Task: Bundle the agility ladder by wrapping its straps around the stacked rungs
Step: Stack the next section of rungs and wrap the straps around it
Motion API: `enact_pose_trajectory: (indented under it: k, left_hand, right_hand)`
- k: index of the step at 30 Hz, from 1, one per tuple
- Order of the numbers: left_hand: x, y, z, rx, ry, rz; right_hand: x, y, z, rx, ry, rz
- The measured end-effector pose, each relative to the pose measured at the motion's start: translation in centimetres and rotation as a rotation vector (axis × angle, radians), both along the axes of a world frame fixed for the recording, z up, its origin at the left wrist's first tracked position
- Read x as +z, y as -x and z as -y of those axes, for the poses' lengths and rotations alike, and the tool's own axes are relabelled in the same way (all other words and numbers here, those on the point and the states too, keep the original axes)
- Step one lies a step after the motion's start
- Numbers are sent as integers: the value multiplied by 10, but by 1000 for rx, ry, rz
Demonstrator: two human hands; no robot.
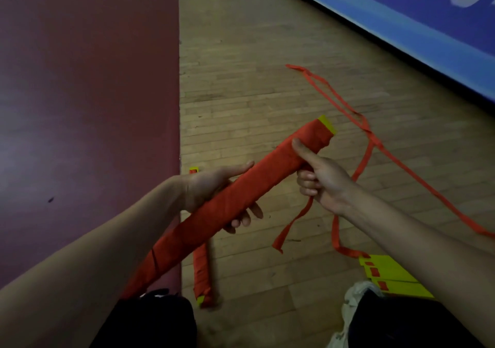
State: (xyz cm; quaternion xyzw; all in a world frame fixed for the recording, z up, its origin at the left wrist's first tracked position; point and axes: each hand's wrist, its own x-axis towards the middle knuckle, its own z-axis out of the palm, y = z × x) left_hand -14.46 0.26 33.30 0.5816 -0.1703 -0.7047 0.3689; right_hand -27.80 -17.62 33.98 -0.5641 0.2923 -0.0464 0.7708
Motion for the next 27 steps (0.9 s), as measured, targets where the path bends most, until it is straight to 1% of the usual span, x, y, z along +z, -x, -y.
enact_pose_trajectory:
  k: [2, 5, 9, 13, 16, 20, 22, 24, 25, 27]
  left_hand:
    - [-1, 3, 0, 36, 9, -14]
    - [-3, 7, 4, 123, -28, 39]
    - [-5, 9, 9, 207, -78, 166]
    - [-4, 17, 18, 296, -58, 345]
    - [-7, 23, 27, 326, -34, 444]
    - [-7, 31, 34, 349, -56, 555]
    - [-9, 34, 37, 354, -48, 616]
    - [-13, 36, 39, 344, -58, 681]
    - [-14, 37, 39, 336, -71, 731]
    - [-18, 39, 41, 289, -107, 891]
  right_hand:
    - [2, 0, 3, 20, 23, -2]
    - [0, 2, 9, 82, 100, -72]
    - [-5, 3, 12, 92, 195, -128]
    - [-9, 3, 14, 106, 276, -137]
    - [-14, 1, 14, 124, 360, -175]
    - [-18, -1, 15, 99, 446, -201]
    - [-19, -1, 15, 81, 458, -198]
    - [-19, -1, 15, 60, 418, -173]
    - [-20, -1, 15, 61, 385, -158]
    - [-18, -1, 12, 64, 331, -141]
